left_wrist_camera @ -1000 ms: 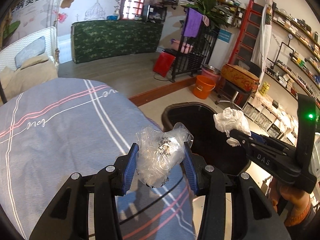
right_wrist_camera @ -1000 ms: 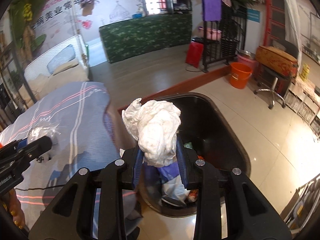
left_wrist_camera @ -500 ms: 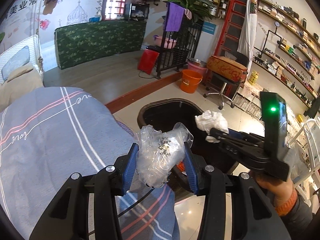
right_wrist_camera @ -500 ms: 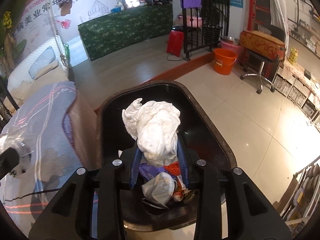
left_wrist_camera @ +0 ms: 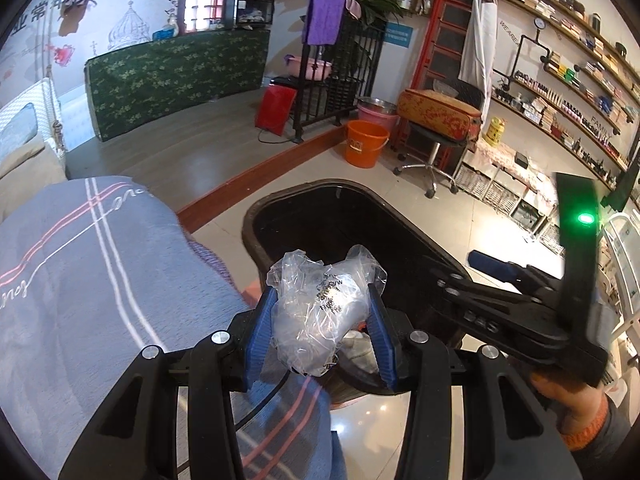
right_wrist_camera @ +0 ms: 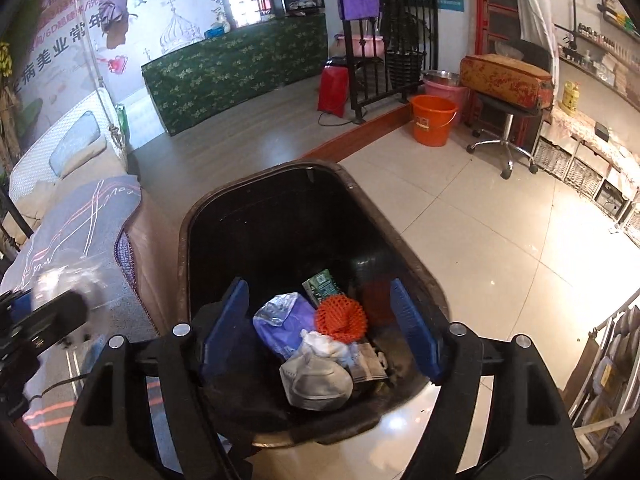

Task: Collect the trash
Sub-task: 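Open the right tool to drop the tissue, then open the left tool to drop the bag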

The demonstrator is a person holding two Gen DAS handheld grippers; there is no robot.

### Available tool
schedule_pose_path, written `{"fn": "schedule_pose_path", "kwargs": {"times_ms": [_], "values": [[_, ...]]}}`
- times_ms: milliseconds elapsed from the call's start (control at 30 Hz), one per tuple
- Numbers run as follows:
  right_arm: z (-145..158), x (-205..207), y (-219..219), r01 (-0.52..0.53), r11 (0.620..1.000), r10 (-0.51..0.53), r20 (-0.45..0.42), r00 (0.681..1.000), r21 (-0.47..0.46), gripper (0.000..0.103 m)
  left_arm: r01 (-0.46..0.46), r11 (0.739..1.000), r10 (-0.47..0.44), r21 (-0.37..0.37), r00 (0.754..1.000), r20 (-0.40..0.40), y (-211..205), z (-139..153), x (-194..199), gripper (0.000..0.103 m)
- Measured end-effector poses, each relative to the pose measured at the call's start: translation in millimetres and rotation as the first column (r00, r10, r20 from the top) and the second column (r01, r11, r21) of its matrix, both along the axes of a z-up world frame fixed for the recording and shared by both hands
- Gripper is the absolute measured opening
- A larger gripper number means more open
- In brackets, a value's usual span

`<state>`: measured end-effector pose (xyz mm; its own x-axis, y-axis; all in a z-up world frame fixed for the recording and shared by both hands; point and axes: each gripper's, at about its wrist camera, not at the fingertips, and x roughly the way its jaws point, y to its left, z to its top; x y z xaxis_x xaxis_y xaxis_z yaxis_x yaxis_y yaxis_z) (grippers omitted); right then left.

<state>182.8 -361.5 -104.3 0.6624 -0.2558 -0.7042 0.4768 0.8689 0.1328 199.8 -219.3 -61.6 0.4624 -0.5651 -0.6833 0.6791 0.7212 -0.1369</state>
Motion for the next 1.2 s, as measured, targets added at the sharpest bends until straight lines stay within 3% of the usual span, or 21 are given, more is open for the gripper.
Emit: {"fn": "schedule_pose_path", "kwargs": {"times_ms": [733,1033,1200], "values": [[6,-50,-18,0.091,0.996,-0.091,0.016,0.996,-0.015,0.074,0.096,0.989,-0.091,0.114,0.995,-0.045,-77,-29,17,0.046],[6,-56,-25,0.114,0.993,-0.113,0.016,0.993,-0.011,0.074,0.079,0.990,-0.072,0.118,0.996,-0.055,-81,-26,20,0.069],[7,-53,-22,0.109,0.994,-0.109,0.011,0.994,-0.013,0.074,0.064,0.992,-0.059,0.105,0.997,-0.055,-79,-20,21,0.072]]}}
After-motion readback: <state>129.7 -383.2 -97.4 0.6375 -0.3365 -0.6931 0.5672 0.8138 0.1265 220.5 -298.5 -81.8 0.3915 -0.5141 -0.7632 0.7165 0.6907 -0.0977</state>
